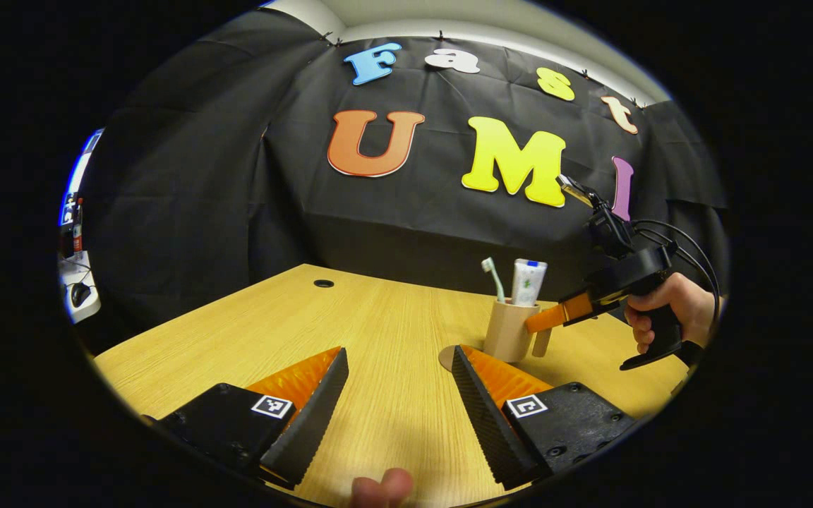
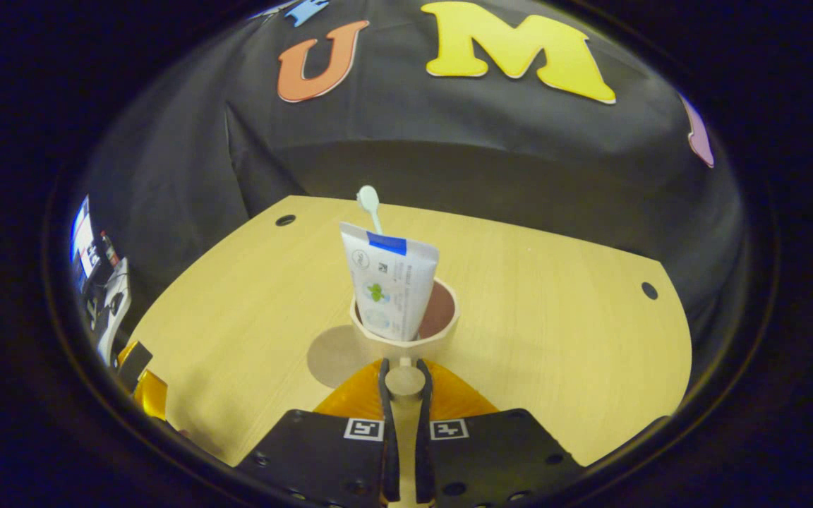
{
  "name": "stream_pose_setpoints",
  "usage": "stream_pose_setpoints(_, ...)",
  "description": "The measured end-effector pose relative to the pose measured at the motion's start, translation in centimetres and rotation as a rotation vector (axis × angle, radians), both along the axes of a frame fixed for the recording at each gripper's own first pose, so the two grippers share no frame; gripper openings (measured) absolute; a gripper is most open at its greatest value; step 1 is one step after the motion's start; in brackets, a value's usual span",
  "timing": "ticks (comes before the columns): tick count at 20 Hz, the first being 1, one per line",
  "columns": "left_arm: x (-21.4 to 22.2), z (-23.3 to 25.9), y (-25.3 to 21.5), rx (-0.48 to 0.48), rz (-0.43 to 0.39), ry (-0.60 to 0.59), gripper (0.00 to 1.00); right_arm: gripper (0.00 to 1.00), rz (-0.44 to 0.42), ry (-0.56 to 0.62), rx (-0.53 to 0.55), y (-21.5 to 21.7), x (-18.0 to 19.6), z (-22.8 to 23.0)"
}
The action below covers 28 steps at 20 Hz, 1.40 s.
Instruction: Put the toothbrush and toothpaste on the desktop into the cup, then pick up the cup and place it on the coaster on the desktop.
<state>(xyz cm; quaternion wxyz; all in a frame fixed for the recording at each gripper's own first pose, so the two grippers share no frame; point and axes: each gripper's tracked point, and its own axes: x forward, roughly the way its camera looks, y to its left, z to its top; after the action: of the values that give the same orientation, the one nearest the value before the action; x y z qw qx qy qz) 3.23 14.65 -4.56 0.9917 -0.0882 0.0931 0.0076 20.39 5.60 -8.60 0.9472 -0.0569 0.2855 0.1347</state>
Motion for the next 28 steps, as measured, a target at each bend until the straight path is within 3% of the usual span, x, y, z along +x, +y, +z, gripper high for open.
stream_pose_setpoints(3,-0.4,-0.3,0.8,0.007,0.017,0.012,0.94,0.08,0.028,-0.058,-0.058,-0.3,0.6,0.3)
stream_pose_setpoints(11,-0.7,0.1,0.8,0.017,0.013,-0.008,0.94,0.08,-0.001,0.061,-0.043,0.3,-0.3,-1.6)
stream_pose_setpoints(18,-0.9,0.5,0.8,0.011,0.009,-0.023,0.94,0.24,-0.045,0.115,-0.041,-0.1,-0.2,-2.4)
stream_pose_setpoints(24,-0.8,0.1,0.9,0.001,0.012,-0.016,0.94,0.27,-0.043,0.143,-0.051,-0.1,-0.3,-2.4)
stream_pose_setpoints(28,-0.8,0.1,0.9,0.001,0.011,-0.014,0.94,0.09,-0.04,0.154,-0.02,0.0,-0.1,-2.8)
